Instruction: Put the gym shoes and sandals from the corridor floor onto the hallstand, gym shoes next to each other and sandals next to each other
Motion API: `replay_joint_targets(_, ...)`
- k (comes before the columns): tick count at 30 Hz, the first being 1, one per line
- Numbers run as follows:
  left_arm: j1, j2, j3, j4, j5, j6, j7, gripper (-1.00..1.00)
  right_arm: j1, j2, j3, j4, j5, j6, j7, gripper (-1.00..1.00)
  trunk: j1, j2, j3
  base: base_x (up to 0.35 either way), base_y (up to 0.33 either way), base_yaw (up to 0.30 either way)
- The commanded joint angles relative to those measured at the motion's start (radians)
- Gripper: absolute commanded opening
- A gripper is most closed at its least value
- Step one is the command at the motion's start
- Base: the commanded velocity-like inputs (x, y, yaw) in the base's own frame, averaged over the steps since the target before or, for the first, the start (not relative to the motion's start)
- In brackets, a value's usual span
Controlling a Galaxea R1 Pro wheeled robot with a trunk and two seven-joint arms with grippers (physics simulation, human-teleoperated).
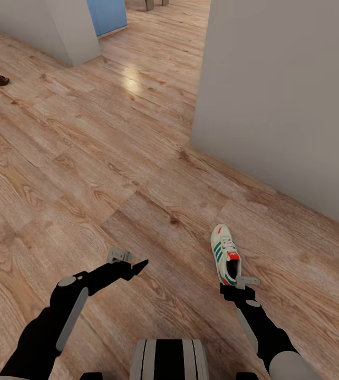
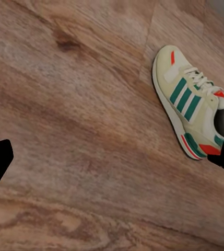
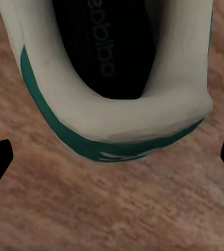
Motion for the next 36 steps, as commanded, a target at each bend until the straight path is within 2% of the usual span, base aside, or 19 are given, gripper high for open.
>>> replay_joint_targets(1,0.008,0.000,-0.001,-0.012,0.009,0.008,0.001,1.00,0.000,0.000,0.001,-0.002,-0.008,0.005,-0.004,1.00,0.000,0.000,-0.001,0.000,0.000,0.000)
replay_joint_targets(12,0.071,-0.002,-0.019,-0.088,0.009,0.000,-0.003,1.00,0.000,0.000,0.002,-0.002,-0.008,0.004,-0.004,1.00,0.000,0.000,-0.001,0.000,0.000,0.000)
replay_joint_targets(20,0.079,-0.002,-0.032,-0.092,0.009,-0.001,-0.004,1.00,0.000,0.000,0.003,-0.002,-0.008,0.003,-0.004,1.00,0.000,0.000,-0.001,0.011,0.000,0.000)
replay_joint_targets(36,0.081,0.000,-0.035,-0.092,0.009,-0.001,-0.004,1.00,0.000,0.000,0.003,-0.002,-0.008,0.003,-0.004,1.00,0.000,0.000,-0.001,0.085,0.000,0.000)
